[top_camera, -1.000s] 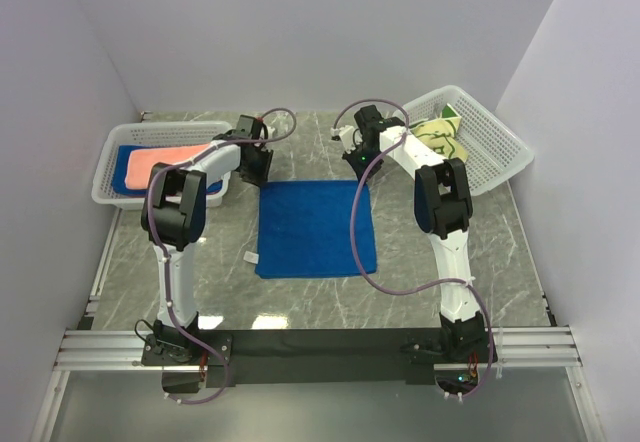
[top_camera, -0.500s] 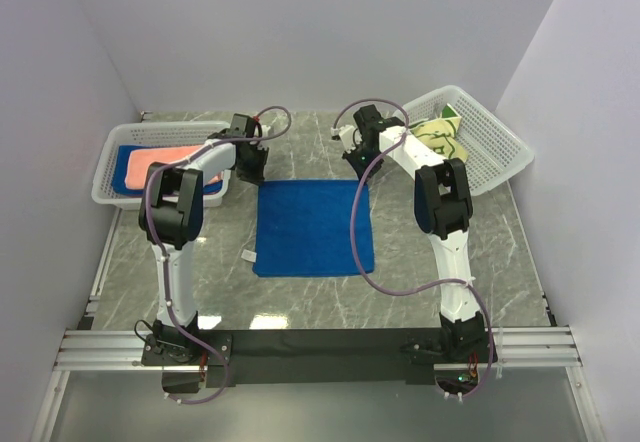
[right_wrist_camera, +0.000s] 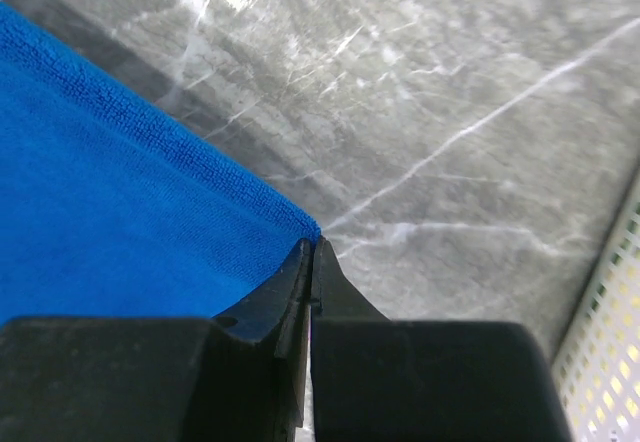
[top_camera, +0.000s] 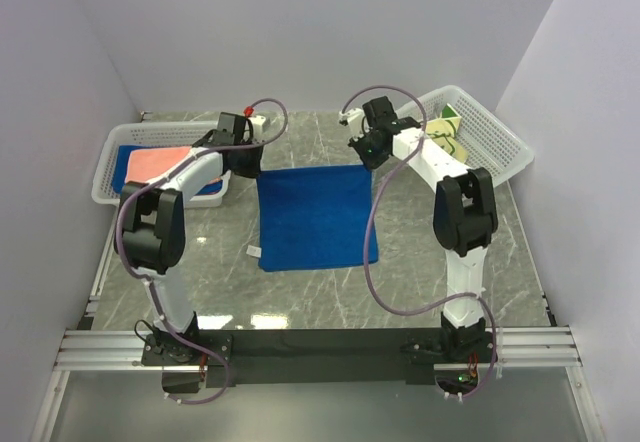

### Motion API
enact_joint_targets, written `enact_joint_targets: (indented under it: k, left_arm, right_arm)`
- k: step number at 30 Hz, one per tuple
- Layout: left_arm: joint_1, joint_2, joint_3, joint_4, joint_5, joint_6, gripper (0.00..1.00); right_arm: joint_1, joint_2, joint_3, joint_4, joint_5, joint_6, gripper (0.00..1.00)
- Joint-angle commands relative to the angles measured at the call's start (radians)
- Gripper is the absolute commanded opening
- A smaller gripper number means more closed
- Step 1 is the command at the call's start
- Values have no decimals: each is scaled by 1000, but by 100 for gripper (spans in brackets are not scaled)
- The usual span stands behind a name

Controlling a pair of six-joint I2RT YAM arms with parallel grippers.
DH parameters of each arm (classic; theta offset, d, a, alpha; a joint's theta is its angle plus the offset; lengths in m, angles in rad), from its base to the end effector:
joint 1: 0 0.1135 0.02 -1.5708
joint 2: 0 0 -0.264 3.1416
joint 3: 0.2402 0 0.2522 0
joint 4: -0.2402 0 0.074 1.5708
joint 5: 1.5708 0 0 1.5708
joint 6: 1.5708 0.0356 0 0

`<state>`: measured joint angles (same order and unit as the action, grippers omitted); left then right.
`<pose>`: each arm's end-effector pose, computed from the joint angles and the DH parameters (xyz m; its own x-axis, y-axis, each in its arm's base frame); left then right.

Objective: Fold and stack the towels
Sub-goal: Fold the towel

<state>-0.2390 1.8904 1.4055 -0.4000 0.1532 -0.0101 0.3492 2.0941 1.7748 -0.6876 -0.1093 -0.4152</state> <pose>0.4037 -0.1039 0.2185 -0.7551 0.1737 -0.6321 0.3203 0.9391 -0.1245 0.4326 0.1617 0.2298 -0.5674 -0.6333 -0.5263 -0.6817 0.7198 -0.1312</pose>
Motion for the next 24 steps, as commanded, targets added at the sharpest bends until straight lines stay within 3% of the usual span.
enact_joint_targets:
  k: [1, 11, 24]
  left_arm:
    - [4, -79, -46, 59, 8, 24, 1]
    - [-16, -249, -236, 131, 20, -62, 1]
    - [-88, -442, -416, 75, -109, -237, 1]
  right_arm:
    - [-4, -81, -60, 72, 62, 24, 0]
    - [19, -278, -268, 171, 76, 87, 0]
    - [79, -494, -580, 191, 56, 240, 0]
